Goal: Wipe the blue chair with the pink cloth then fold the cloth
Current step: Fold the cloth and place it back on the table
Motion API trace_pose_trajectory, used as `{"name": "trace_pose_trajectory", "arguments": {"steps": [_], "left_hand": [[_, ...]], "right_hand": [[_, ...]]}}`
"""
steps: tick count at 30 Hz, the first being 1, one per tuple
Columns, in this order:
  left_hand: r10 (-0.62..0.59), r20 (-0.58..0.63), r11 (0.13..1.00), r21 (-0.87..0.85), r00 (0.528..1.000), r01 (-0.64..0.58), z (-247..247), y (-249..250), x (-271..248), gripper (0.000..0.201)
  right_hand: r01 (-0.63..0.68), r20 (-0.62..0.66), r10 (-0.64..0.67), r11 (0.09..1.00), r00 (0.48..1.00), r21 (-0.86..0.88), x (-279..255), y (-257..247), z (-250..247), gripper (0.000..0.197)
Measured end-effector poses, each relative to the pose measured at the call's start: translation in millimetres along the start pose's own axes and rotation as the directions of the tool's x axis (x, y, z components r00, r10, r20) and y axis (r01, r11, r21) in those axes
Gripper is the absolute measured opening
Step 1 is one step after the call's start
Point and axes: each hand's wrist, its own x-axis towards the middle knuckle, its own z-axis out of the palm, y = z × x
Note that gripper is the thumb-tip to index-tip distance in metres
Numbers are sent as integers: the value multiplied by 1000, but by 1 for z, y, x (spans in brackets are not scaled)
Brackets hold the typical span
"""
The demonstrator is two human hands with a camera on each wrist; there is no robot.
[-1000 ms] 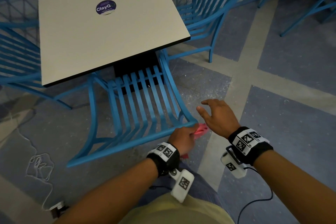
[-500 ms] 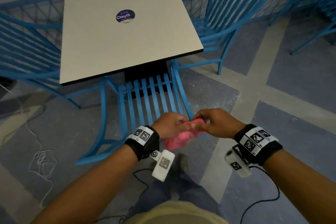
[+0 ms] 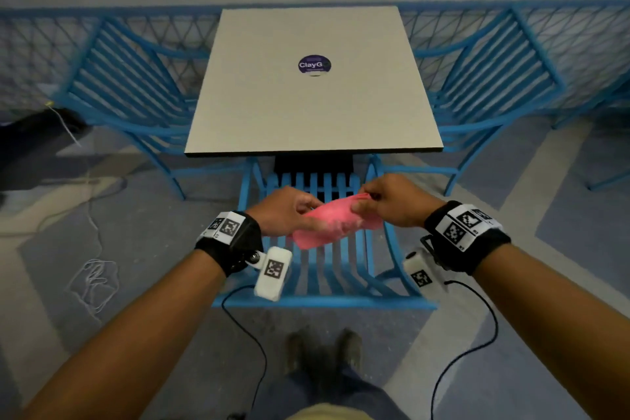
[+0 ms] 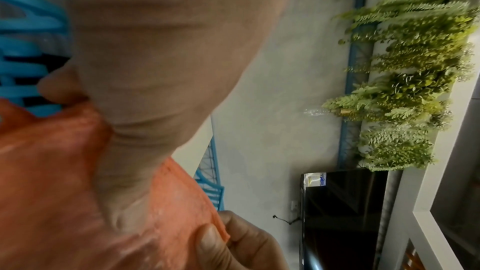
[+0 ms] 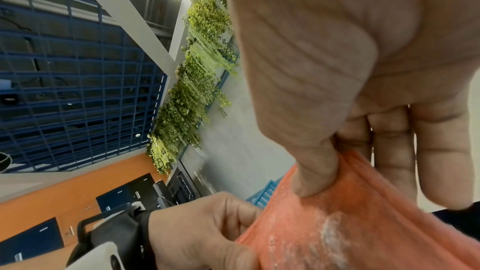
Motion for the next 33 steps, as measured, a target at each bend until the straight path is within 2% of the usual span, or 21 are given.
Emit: {"name": "trace_pose_trajectory", "arguments": {"steps": [5, 9, 15, 17, 20, 23, 26, 29, 33], "left_hand": [[-7, -51, 999, 44, 999, 10, -43, -33, 3, 38], [2, -82, 998, 70, 997, 4, -71, -45, 18, 30], [-87, -111, 986, 134, 990, 102, -105, -54, 57, 29], [-125, -119, 983, 118, 985, 139, -112, -57, 71, 25], [-168, -120, 978, 103, 979, 180, -120, -63, 93, 34], [-229, -136, 969, 62, 964, 239, -126, -71, 121, 34], [-273, -185, 959, 32, 944, 283, -133, -77, 150, 29], [-267, -225, 958, 44, 937, 284, -141, -78, 178, 29], [-270, -343, 957, 10, 900, 291, -145, -78, 210, 34]], "right_hand": [[-9, -35, 7, 998, 999, -62, 40, -23, -9, 35], [-37, -63, 34, 998, 997, -58, 72, -27, -9, 22], [-70, -25, 69, 997, 997, -37, 127, -13, -7, 27], [-80, 6, 80, 996, 997, -48, 148, -7, -8, 25], [-104, 31, 105, 994, 994, -30, 176, 2, -10, 24], [-129, 36, 130, 992, 991, -9, 205, 14, -15, 20], [-142, 4, 142, 990, 990, 17, 232, 25, -19, 20], [-157, -52, 159, 987, 986, 34, 256, 34, -25, 21], [-181, -213, 193, 981, 958, 75, 286, 50, -22, 24]]}}
